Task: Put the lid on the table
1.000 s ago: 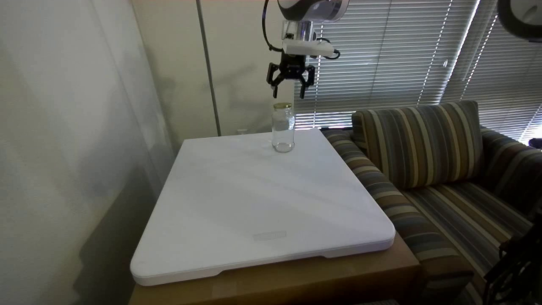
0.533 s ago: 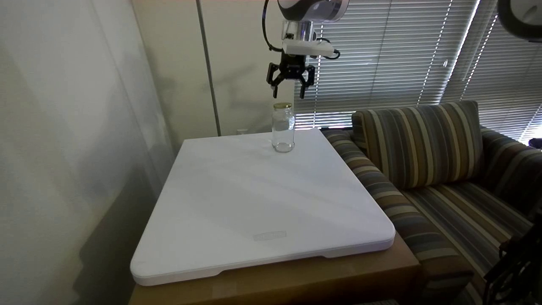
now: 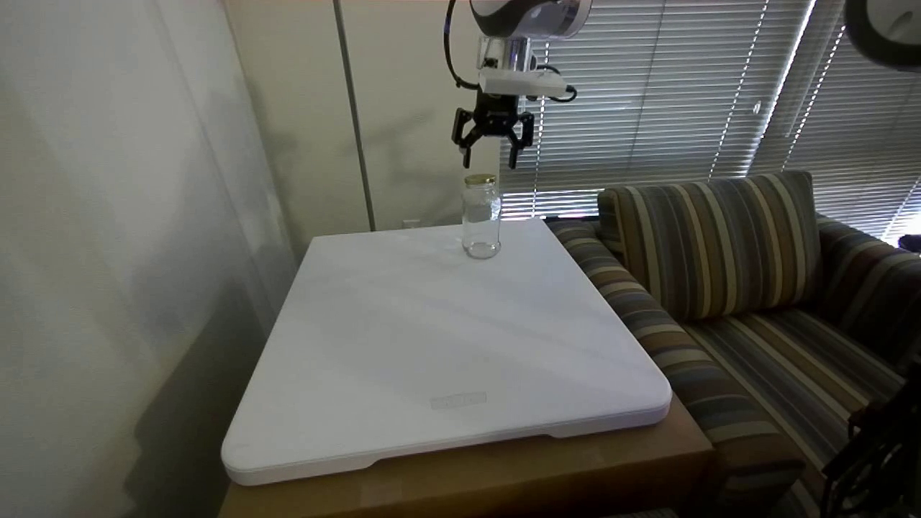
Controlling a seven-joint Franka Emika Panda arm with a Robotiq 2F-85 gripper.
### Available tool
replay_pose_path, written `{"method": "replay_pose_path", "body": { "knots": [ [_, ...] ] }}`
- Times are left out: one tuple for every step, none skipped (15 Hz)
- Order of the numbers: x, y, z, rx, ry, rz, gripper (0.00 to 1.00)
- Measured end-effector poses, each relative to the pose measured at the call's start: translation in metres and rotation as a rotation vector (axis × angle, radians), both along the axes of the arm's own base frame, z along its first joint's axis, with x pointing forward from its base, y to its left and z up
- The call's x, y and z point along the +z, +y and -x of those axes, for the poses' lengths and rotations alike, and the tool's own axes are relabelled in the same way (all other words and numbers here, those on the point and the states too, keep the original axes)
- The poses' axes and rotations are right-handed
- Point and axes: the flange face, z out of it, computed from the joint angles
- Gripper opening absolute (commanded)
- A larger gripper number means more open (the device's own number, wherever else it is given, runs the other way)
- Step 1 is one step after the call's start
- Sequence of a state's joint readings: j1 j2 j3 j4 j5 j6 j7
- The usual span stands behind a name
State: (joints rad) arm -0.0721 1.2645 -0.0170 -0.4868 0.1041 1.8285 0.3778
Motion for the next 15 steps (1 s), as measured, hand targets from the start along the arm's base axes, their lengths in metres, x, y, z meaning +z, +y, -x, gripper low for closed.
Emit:
{"method": "replay_pose_path", "body": {
  "knots": [
    [-0.001, -0.001, 0.0, -0.001, 0.001, 0.001, 1.0],
    [-0.001, -0.001, 0.0, -0.001, 0.002, 0.003, 1.0],
    [-0.002, -0.002, 0.0, -0.002, 0.002, 0.003, 1.0],
    [-0.002, -0.002, 0.0, -0.002, 0.002, 0.003, 1.0],
    [-0.002, -0.003, 0.0, -0.003, 0.002, 0.004, 1.0],
    [-0.002, -0.004, 0.0, -0.004, 0.003, 0.003, 1.0],
    [-0.002, -0.005, 0.001, -0.005, 0.003, 0.003, 1.0],
    [-0.003, -0.006, 0.001, -0.006, 0.003, 0.003, 1.0],
    [-0.004, -0.008, 0.001, -0.009, 0.004, 0.003, 1.0],
    [-0.006, -0.011, 0.001, -0.012, 0.006, 0.003, 1.0],
    [-0.008, -0.014, 0.002, -0.015, 0.008, 0.002, 1.0],
    [-0.011, -0.017, 0.002, -0.02, 0.011, 0.002, 1.0],
    [-0.014, -0.021, 0.003, -0.024, 0.014, 0.001, 1.0],
    [-0.017, -0.024, 0.003, -0.029, 0.017, 0.001, 1.0],
    [-0.019, -0.027, 0.004, -0.032, 0.018, 0.001, 1.0]
  ]
}}
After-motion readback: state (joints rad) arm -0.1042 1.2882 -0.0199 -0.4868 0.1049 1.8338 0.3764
